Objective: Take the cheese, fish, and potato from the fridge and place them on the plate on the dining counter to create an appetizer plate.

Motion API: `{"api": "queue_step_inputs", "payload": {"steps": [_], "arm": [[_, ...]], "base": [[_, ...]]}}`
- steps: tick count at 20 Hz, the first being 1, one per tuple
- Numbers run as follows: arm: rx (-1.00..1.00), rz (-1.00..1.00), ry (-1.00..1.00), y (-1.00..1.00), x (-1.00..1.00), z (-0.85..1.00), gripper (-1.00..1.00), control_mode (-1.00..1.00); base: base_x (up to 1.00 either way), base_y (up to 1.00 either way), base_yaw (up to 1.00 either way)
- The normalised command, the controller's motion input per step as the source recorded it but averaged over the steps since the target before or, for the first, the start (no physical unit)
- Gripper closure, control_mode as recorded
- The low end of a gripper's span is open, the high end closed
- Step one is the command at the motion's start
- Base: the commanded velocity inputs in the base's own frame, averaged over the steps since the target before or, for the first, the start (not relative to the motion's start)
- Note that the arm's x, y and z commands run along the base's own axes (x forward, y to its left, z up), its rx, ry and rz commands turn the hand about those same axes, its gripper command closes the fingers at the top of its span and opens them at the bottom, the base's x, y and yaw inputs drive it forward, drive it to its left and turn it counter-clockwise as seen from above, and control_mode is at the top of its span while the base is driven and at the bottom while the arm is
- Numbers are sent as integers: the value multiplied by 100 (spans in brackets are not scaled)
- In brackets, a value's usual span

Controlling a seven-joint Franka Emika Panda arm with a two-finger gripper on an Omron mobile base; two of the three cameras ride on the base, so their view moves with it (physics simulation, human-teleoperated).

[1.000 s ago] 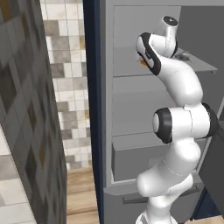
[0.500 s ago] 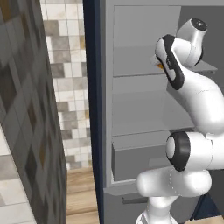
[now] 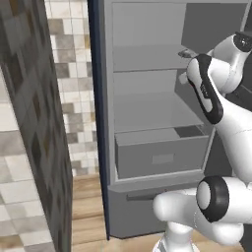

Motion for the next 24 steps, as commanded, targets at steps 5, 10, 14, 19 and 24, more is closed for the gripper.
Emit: {"api": "queue_step_inputs", "payload": {"steps": [5,10,14,19,24], "arm": [[0,0,0,0,0,0,100,100],[0,0,0,0,0,0,100,100],[0,0,0,0,0,0,100,100],[0,0,0,0,0,0,100,100],[0,0,0,0,0,0,100,100]], "base": [[-100,-19,-2],[-100,-11,-2],[-100,-3,-3],[-100,-1,-10],[-100,-1,-18]]}}
